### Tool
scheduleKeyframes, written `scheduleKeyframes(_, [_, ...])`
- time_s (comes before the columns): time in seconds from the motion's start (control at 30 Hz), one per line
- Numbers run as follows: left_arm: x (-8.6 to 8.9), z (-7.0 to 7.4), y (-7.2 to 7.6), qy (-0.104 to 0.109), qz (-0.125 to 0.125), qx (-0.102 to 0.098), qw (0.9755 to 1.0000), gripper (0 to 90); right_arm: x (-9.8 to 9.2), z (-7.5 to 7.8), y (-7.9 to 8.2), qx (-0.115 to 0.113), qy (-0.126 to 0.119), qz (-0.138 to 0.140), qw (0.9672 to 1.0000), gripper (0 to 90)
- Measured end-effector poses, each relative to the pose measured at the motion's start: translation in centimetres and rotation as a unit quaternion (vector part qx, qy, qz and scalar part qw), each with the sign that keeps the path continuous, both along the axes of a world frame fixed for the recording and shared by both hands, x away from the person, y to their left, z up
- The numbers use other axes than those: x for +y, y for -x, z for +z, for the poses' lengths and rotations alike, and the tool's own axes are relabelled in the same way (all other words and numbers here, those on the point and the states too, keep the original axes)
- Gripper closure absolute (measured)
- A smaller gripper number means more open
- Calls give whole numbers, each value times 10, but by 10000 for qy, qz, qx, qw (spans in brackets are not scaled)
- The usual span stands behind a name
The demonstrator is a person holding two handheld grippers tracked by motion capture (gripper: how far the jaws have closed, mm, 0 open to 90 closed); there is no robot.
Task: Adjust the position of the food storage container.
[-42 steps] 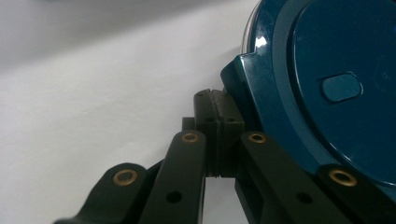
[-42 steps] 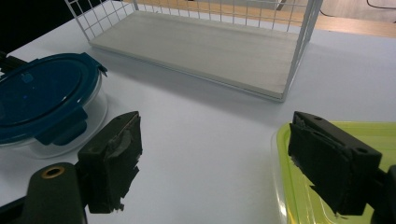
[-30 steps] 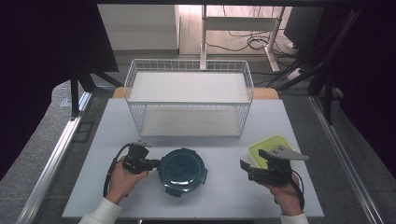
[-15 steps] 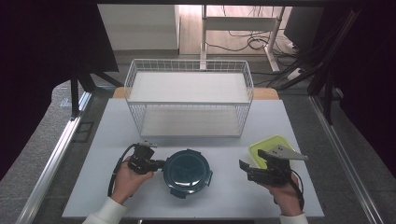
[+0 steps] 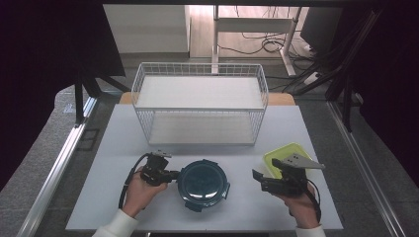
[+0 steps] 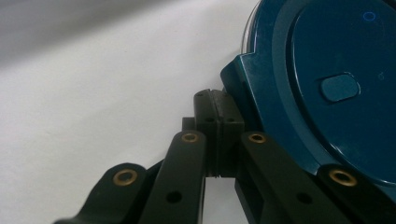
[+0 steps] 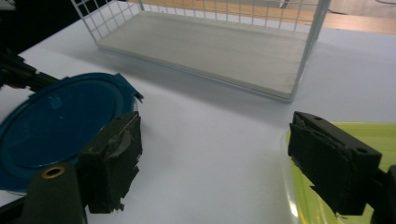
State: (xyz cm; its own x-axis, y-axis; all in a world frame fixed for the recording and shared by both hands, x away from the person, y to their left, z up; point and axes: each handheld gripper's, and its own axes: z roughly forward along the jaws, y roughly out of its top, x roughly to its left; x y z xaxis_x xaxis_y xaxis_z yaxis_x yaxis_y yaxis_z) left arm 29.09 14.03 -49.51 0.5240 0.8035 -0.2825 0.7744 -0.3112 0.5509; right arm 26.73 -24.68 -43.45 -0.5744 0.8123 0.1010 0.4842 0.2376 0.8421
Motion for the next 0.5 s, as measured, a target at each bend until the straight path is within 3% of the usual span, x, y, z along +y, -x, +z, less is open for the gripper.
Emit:
scheduleKeyframes(0.07, [-1, 0, 0, 21, -6, 15, 10000, 900, 0, 2, 0, 47, -145, 47, 9999, 176])
scheduleKeyframes(0.2, [2, -1, -3, 121, -102, 47, 9999, 900, 0, 3, 0, 21, -138, 48, 9999, 176])
scheduleKeyframes(0.23, [3, -1, -4, 250, -50, 26, 9997, 900, 0, 3, -1, 26, -142, 46, 9999, 175])
scheduleKeyframes(0.33, [12, 5, -5, 205, 41, -135, 9997, 900, 1, 2, -1, 29, -136, 65, 9999, 175])
scheduleKeyframes(0.5, [24, 23, 6, 469, 173, -604, 9969, 892, 5, 4, -1, 39, -130, 149, 9998, 175])
